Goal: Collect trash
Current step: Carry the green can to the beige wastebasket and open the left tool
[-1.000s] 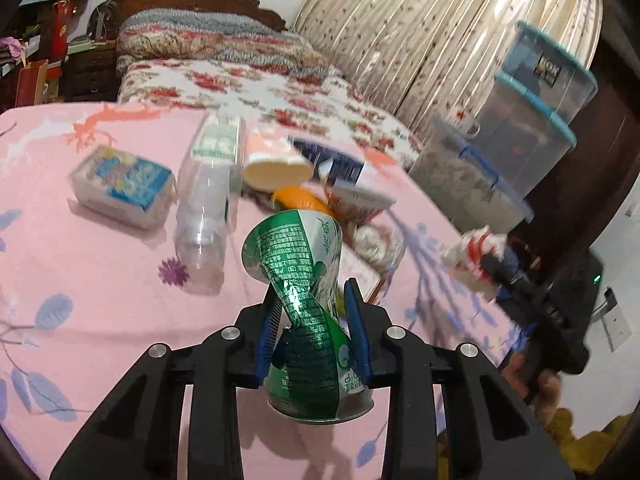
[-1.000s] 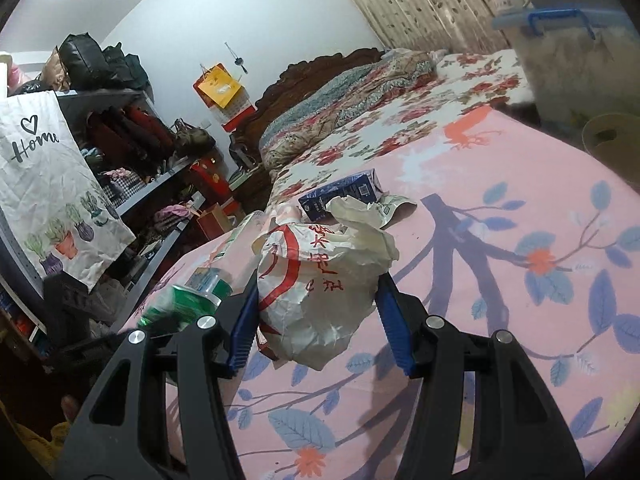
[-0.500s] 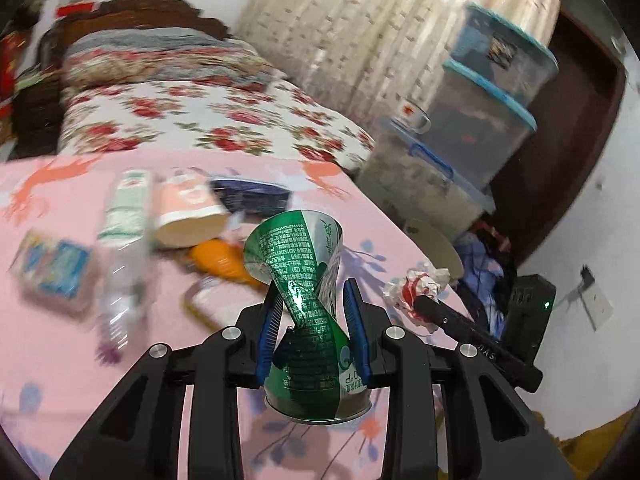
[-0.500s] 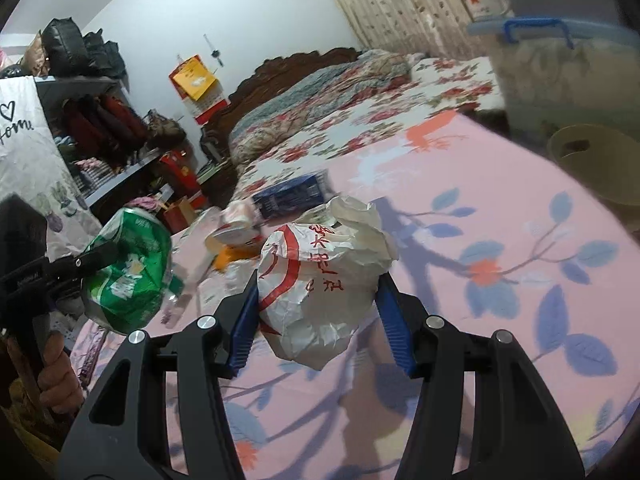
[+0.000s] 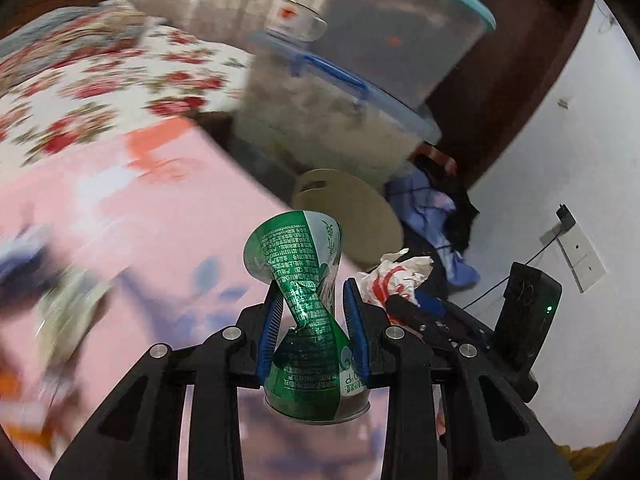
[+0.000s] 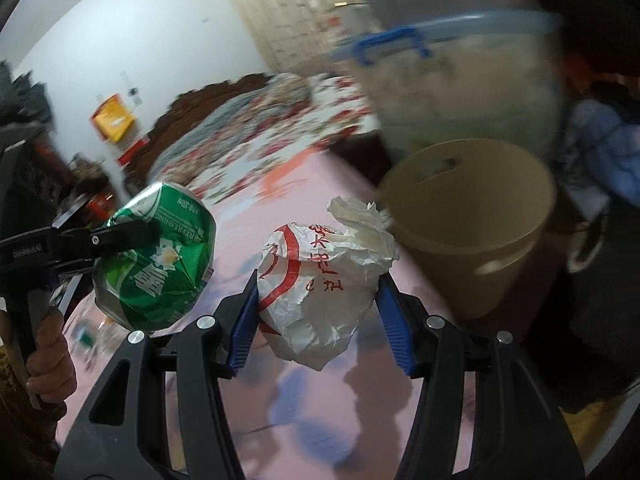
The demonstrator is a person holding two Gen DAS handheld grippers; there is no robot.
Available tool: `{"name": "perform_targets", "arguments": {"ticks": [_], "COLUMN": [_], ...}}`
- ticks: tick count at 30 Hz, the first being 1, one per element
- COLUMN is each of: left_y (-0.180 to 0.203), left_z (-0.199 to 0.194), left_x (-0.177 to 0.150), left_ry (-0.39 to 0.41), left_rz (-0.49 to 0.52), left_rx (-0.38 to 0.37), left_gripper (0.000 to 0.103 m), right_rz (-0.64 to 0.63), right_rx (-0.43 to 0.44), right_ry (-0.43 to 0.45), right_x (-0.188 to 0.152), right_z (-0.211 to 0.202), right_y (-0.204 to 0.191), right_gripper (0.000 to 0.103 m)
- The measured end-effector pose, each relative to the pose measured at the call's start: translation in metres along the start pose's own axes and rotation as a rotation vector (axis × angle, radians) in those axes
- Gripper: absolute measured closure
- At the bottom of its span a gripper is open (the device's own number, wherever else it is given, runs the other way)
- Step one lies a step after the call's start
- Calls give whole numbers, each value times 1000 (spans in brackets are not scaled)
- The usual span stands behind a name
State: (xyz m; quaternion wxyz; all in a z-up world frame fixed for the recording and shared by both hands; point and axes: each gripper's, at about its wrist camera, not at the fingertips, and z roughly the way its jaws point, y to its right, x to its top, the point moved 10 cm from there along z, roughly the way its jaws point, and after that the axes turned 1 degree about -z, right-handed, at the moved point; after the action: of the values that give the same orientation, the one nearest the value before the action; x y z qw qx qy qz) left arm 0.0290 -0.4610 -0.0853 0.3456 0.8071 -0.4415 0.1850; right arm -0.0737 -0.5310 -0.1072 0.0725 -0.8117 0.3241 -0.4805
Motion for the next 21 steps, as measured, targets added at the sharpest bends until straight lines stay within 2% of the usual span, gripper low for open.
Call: {"name": "perform_targets", "arguments": {"ticks": [4,7,8,9,10,12,14,17,21], "left_y": [36,52,53,52,51,45,41,37,23], "left_z": [68,118,135,146,154,165,160,127,47], "left_x": [43,67,74,78,82,88,87,76,35], "left_ry": [-49,-76,-79,-83,-80,-80,-79,-55,-33], "left_rz": [70,104,104,100,94,72,42,23,14], "left_rx": [-19,-3,13,37,57,86,73,41,-11], "left_gripper": [74,72,66,46,41,41,41,41,41], "right_rz": [74,83,87,104,134,166,172,182,195], "right_rx": [-57,-94,-119,-138,-146,-122,-114,-84,20], "right_ry": [-4,-21,-29,-32,-23,-5,29,73,75], "right_x": [32,46,49,51,54,55,55,52,40], "right_z": [16,34,40,45,48,44,34,20,10], "right_y": [60,87,96,105,111,114,113,105,75], "right_gripper": [45,37,26,21,20,20,20,25,37]}}
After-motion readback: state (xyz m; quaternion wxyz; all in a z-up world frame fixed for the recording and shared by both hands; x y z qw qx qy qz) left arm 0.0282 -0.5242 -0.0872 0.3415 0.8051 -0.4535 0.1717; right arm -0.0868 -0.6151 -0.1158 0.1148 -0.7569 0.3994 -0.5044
